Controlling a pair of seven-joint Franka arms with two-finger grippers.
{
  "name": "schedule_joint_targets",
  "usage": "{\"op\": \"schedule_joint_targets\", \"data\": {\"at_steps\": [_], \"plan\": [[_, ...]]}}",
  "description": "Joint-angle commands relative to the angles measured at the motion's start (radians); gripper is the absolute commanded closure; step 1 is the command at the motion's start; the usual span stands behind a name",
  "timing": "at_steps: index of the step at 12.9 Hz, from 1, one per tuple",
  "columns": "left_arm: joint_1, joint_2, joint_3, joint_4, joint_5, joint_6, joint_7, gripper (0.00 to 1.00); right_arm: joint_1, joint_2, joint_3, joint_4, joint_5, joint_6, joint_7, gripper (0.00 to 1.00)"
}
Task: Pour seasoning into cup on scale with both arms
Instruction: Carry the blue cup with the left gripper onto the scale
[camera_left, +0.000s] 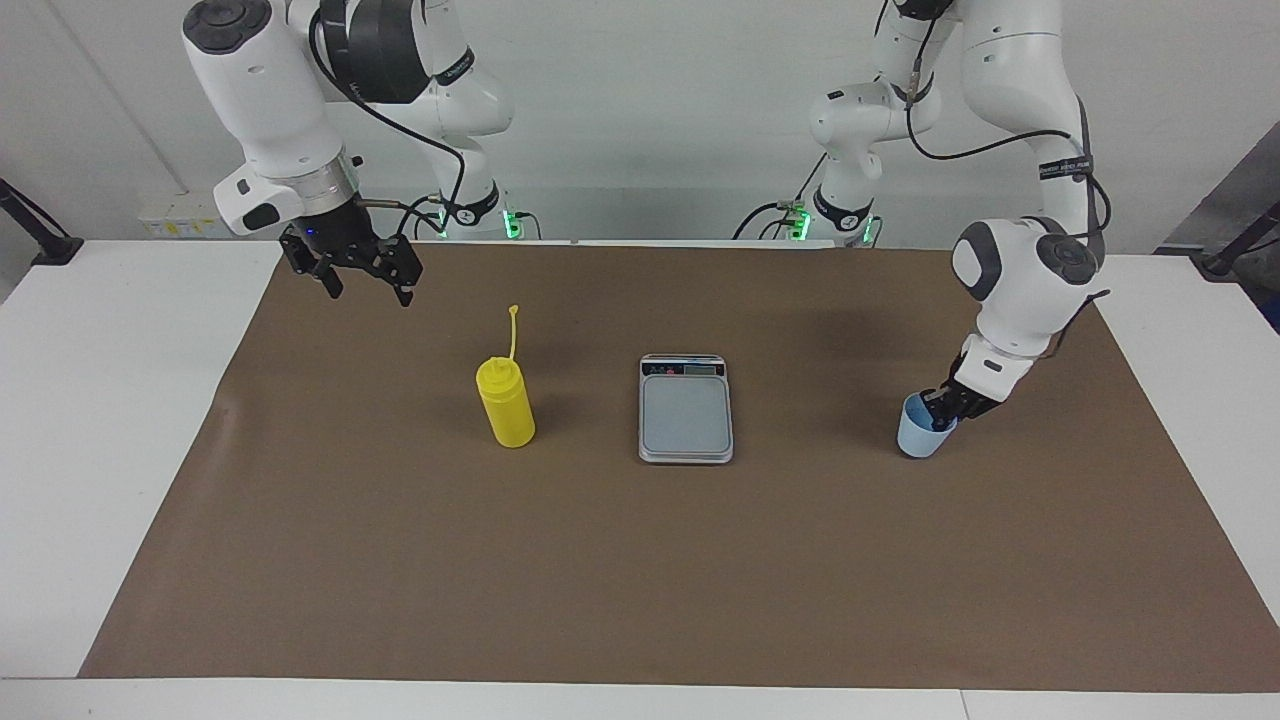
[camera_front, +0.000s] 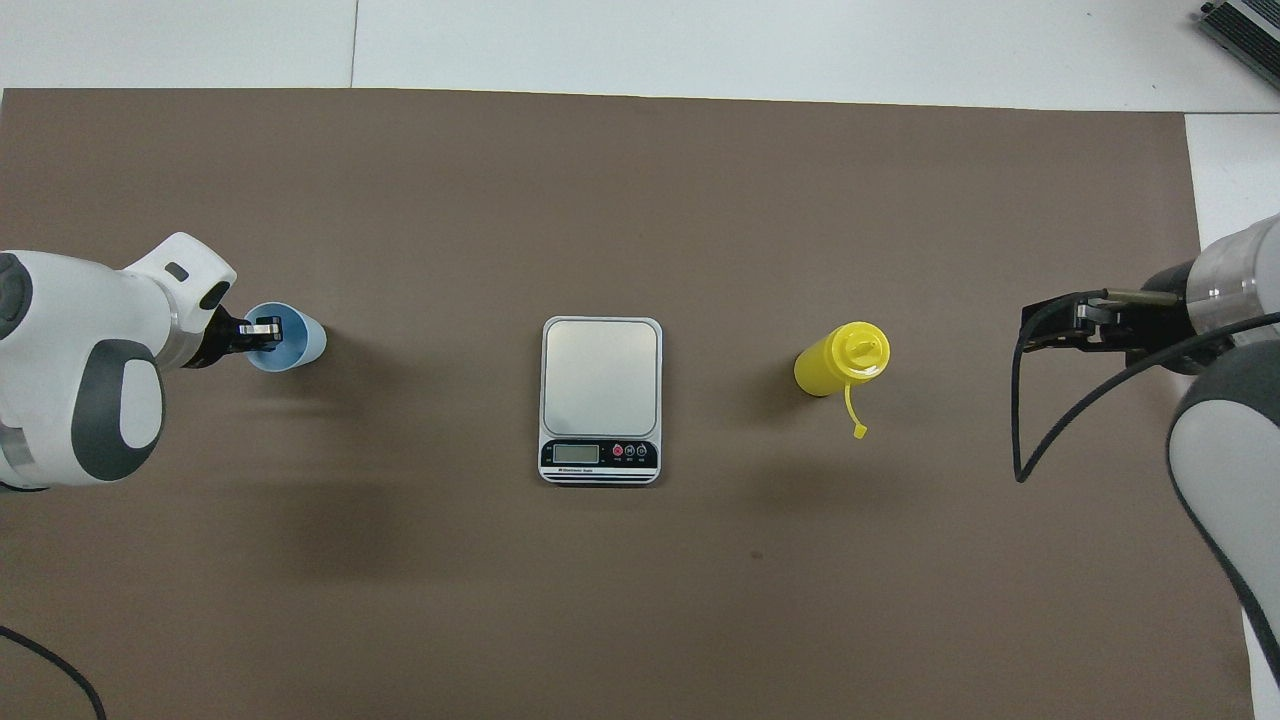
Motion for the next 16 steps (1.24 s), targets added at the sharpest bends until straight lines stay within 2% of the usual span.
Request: {"op": "schedule_joint_targets", "data": {"at_steps": [1, 4, 6, 10, 13, 16], "plan": [[-0.077, -0.019, 0.004, 0.139, 0.002, -0.178, -0.051, 1.00, -0.009, -0.023, 0.002, -0.019, -0.004, -0.008, -0.015, 0.00], [-0.202, -0.019, 0.003, 0.253, 0.016, -0.312, -0.203, 1.00, -0.009, -0.023, 0.002, -0.019, -0.004, -0.008, -0.015, 0.00], [-0.292, -0.010, 0.001, 0.302, 0.060, -0.346, -0.304, 1.00, -0.009, -0.023, 0.002, -0.019, -0.004, -0.008, -0.015, 0.00], [-0.462, 0.002, 0.000, 0.286, 0.062, -0.282, -0.444, 1.00, -0.009, -0.023, 0.002, -0.019, -0.004, -0.008, -0.015, 0.00], [-0.562, 0.068, 0.003, 0.286, 0.067, -0.215, -0.544, 1.00, -0.009, -0.023, 0.002, -0.019, -0.004, -0.008, -0.015, 0.00], [-0.618, 0.131, 0.001, 0.286, 0.165, -0.149, -0.664, 1.00, -0.008, -0.023, 0.004, -0.019, -0.004, -0.009, -0.015, 0.00]]}}
